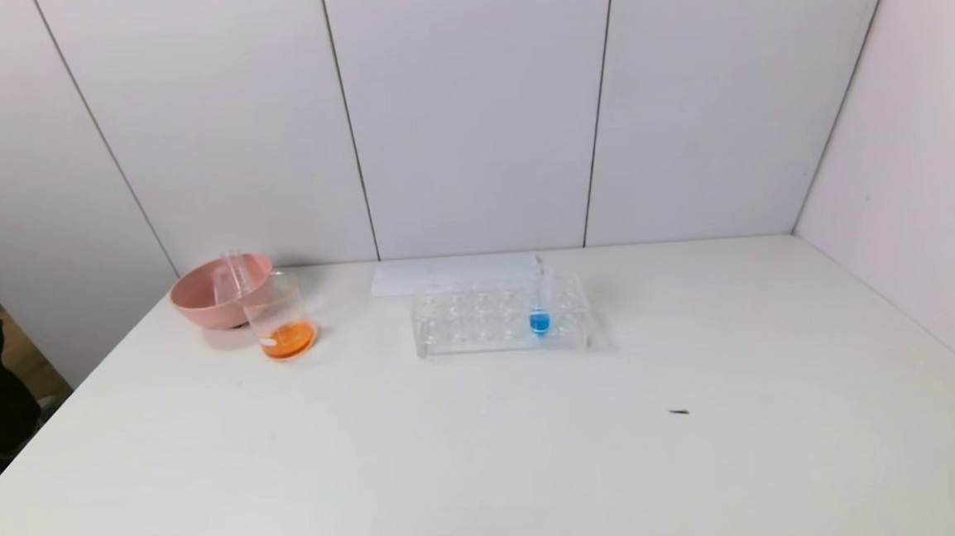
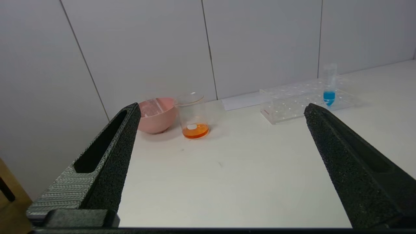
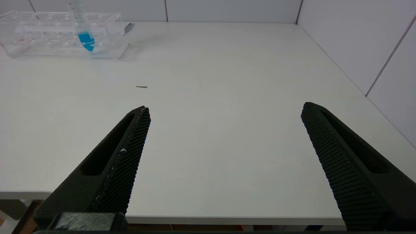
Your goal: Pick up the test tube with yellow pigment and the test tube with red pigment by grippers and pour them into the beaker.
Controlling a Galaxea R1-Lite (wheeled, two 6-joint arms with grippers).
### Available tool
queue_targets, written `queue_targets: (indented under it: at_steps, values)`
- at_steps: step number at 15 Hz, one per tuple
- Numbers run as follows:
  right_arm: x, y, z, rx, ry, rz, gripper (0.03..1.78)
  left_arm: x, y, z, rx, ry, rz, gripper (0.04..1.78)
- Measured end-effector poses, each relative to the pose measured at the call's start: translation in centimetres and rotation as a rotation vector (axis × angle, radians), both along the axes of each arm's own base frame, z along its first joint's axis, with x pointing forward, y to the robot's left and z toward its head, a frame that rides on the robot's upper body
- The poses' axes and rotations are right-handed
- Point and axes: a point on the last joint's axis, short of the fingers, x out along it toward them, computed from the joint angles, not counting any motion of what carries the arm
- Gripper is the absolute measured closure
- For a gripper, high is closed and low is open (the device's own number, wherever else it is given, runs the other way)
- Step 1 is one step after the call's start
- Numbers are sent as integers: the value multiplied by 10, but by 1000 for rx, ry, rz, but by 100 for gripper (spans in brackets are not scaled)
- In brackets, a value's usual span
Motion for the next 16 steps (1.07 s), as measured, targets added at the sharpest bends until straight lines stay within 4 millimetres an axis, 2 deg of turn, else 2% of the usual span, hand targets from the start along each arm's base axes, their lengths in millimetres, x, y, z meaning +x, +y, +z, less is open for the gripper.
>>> queue_targets:
  at_steps: [3,8,12,16]
  values:
    - [0,0,0,0,0,0,11,12,0,-22,-4,33,1,6]
    - [0,0,0,0,0,0,11,19,0,-43,6,157,11,6]
    - [0,0,0,0,0,0,11,20,2,-48,-10,197,66,6]
    - [0,0,0,0,0,0,11,21,4,-60,-35,320,152,6]
